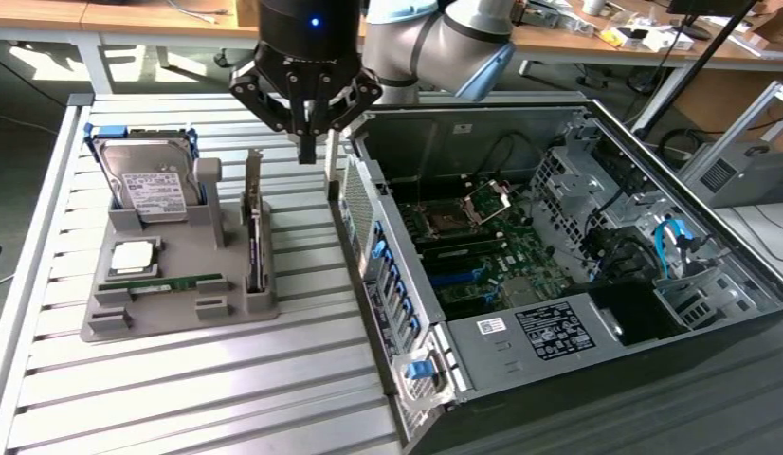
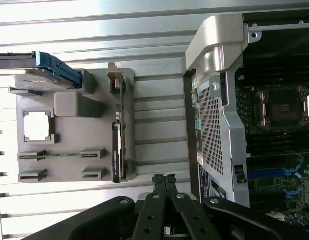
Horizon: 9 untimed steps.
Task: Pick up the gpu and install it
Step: 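Reach for the gpu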
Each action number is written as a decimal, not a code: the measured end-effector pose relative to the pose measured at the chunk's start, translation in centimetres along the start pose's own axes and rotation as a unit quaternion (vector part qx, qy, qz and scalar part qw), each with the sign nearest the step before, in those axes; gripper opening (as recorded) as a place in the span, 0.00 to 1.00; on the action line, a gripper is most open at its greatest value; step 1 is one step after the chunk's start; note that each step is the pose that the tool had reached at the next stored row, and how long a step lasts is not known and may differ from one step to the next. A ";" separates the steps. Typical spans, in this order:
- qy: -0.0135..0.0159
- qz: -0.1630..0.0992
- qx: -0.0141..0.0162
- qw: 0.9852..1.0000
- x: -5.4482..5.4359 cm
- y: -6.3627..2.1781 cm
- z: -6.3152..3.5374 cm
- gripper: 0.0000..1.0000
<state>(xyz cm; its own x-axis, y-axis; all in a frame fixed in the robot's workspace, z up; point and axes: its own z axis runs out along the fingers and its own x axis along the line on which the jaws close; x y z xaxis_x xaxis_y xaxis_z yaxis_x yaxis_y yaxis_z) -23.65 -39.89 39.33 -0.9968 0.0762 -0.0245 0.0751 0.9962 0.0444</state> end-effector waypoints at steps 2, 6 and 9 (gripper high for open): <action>0.000 0.000 0.000 1.000 0.2 -0.01 -0.01 0.10; 0.000 0.000 0.000 1.000 0.5 -0.03 -0.02 0.10; 0.000 0.000 0.000 1.000 0.8 -0.06 -0.03 0.10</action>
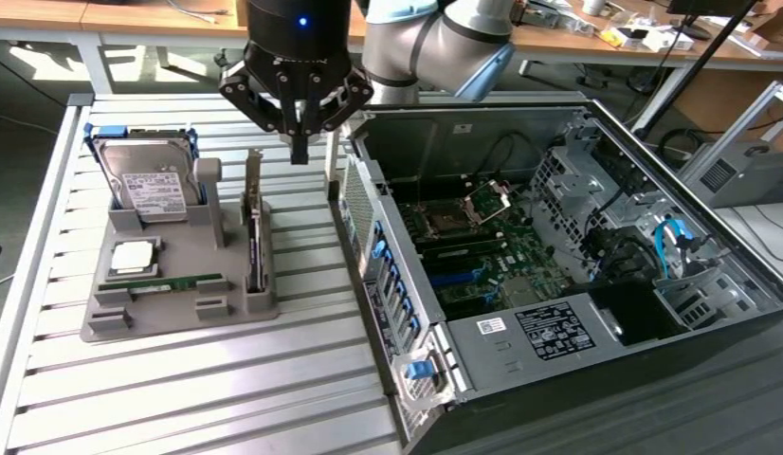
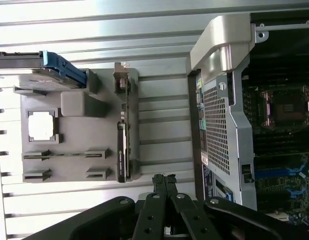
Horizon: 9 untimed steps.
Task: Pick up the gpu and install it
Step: 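Reach for the gpu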
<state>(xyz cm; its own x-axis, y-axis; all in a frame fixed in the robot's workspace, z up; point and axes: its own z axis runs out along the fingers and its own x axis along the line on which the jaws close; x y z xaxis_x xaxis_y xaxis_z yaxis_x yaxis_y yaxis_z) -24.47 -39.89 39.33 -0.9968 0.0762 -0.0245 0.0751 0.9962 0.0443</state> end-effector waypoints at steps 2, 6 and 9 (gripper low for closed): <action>0.000 0.000 0.000 1.000 0.2 -0.01 0.00 0.10; 0.000 0.000 0.000 1.000 0.6 -0.05 -0.02 0.10; 0.000 0.000 0.000 1.000 1.0 -0.07 -0.03 0.10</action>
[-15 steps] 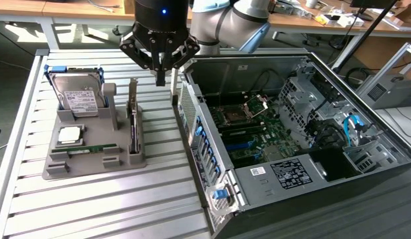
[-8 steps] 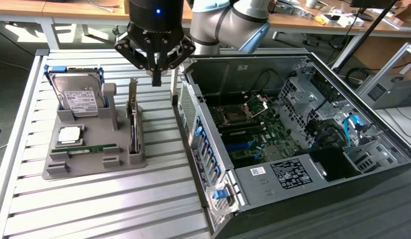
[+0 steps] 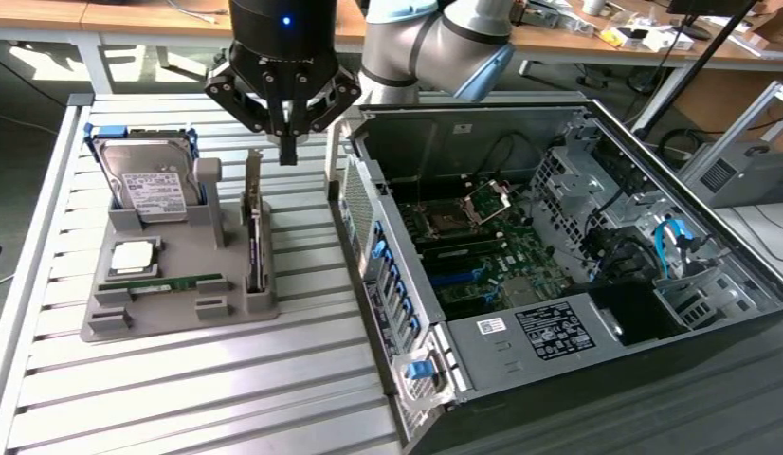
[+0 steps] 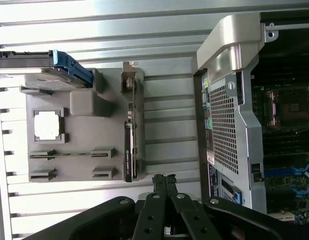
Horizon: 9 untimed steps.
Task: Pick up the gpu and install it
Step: 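Reach for the gpu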
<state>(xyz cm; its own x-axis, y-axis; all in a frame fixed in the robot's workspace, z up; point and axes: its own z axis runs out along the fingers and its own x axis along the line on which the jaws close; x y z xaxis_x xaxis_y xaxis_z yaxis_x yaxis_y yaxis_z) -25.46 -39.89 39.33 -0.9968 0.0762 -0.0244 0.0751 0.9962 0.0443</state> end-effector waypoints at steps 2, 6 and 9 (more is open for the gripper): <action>0.000 0.000 0.000 1.000 0.2 -0.02 0.00 0.10; 0.000 0.000 0.000 1.000 0.7 -0.06 -0.01 0.10; 0.000 0.000 0.000 1.000 1.1 -0.08 -0.03 0.10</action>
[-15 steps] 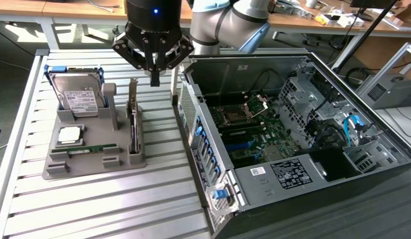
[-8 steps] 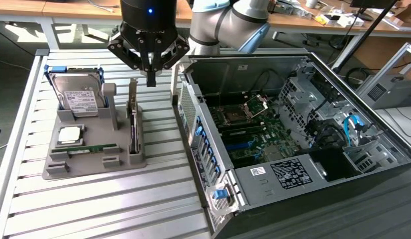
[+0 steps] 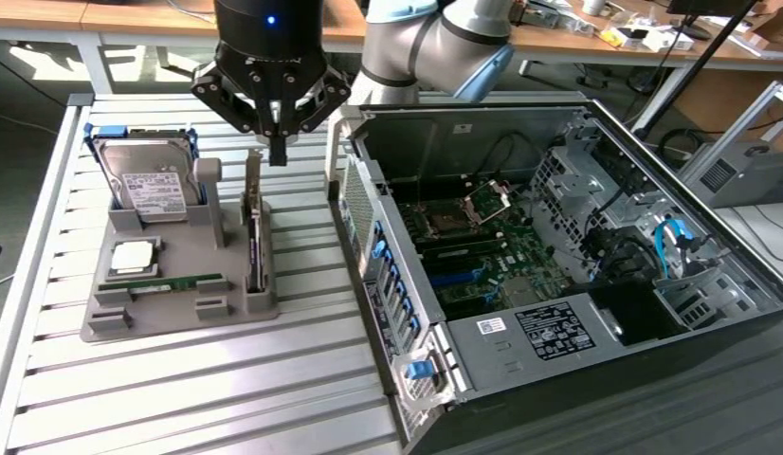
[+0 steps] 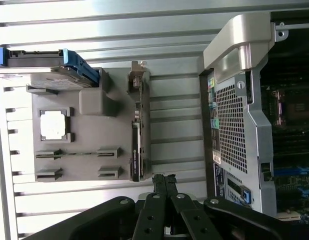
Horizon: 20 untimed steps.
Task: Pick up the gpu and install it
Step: 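Reach for the gpu, then pick up the gpu and move the gpu toward the slot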
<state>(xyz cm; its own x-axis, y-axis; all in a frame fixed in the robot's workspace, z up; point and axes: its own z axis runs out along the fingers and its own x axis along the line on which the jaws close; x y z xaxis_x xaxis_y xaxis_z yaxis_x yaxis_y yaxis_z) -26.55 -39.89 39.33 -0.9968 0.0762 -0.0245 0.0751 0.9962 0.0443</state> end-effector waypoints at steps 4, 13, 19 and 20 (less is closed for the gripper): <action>0.000 0.000 0.000 1.000 0.4 -0.03 -0.01 0.10; 0.000 0.000 0.000 1.000 0.9 -0.07 -0.03 0.10; 0.000 0.000 0.000 1.000 0.9 -0.07 -0.02 0.10; 0.000 0.000 0.000 1.000 0.9 -0.07 -0.02 0.10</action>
<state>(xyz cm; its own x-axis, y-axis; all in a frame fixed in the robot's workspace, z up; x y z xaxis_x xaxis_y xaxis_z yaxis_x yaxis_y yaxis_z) -27.46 -39.89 39.33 -0.9968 0.0762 -0.0244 0.0751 0.9962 0.0444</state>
